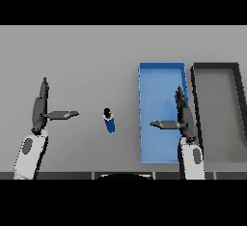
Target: Pick up the blue pipe and place it into the blue bin.
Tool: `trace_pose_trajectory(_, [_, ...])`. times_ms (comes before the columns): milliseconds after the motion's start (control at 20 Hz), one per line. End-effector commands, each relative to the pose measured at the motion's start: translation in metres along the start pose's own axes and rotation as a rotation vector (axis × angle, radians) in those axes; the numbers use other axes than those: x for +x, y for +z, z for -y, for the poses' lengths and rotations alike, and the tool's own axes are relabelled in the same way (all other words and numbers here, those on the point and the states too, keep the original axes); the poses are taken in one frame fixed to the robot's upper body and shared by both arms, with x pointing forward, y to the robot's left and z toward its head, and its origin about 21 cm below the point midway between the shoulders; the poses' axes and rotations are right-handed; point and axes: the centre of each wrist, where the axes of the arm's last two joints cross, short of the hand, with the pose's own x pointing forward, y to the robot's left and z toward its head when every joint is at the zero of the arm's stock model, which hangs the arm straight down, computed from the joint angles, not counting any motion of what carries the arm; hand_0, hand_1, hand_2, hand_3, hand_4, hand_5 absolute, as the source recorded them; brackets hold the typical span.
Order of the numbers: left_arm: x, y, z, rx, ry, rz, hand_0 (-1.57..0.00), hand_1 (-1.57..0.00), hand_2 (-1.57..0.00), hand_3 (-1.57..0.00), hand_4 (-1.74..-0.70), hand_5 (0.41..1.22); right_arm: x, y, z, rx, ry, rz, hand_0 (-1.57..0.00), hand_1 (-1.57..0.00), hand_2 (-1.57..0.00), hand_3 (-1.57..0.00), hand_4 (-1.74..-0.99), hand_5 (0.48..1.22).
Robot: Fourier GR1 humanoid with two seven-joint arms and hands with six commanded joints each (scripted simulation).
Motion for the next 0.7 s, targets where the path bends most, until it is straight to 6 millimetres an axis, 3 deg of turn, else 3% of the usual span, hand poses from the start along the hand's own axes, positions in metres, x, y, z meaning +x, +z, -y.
trace_pose_trajectory(0, [0.000,0.000,0.001,0.000,0.001,0.005,0.00,0.00,0.00,0.00,-0.97,0.593,0.000,0.000,0.000,-0.001,0.000,-0.001,0.00,0.00,0.00,0.00,-1.205,0.629])
trace_pose_trajectory(250, [0.002,-0.003,0.006,0.001,0.003,0.004,0.00,0.00,0.00,0.00,-0.97,0.593,0.002,-0.005,0.006,-0.002,0.002,-0.006,0.00,0.00,0.00,0.00,-1.205,0.629])
trace_pose_trajectory(300, [-0.005,0.003,-0.008,-0.113,-0.072,0.030,0.00,0.00,0.00,0.00,-0.97,0.593,0.007,0.003,0.017,0.032,0.145,0.084,0.00,0.00,0.00,0.00,-1.205,0.629])
trace_pose_trajectory(400, [-0.009,0.007,-0.026,-0.225,-0.144,0.070,0.00,0.00,0.00,0.00,-0.96,0.590,0.010,0.017,0.025,0.077,0.273,0.140,0.00,0.00,0.00,0.00,-1.197,0.627])
trace_pose_trajectory(650, [-0.011,0.007,-0.035,-0.327,-0.160,0.069,0.00,0.00,0.00,0.00,-0.96,0.593,0.016,0.026,0.025,0.105,0.313,0.137,0.00,0.00,0.00,0.00,-1.203,0.625])
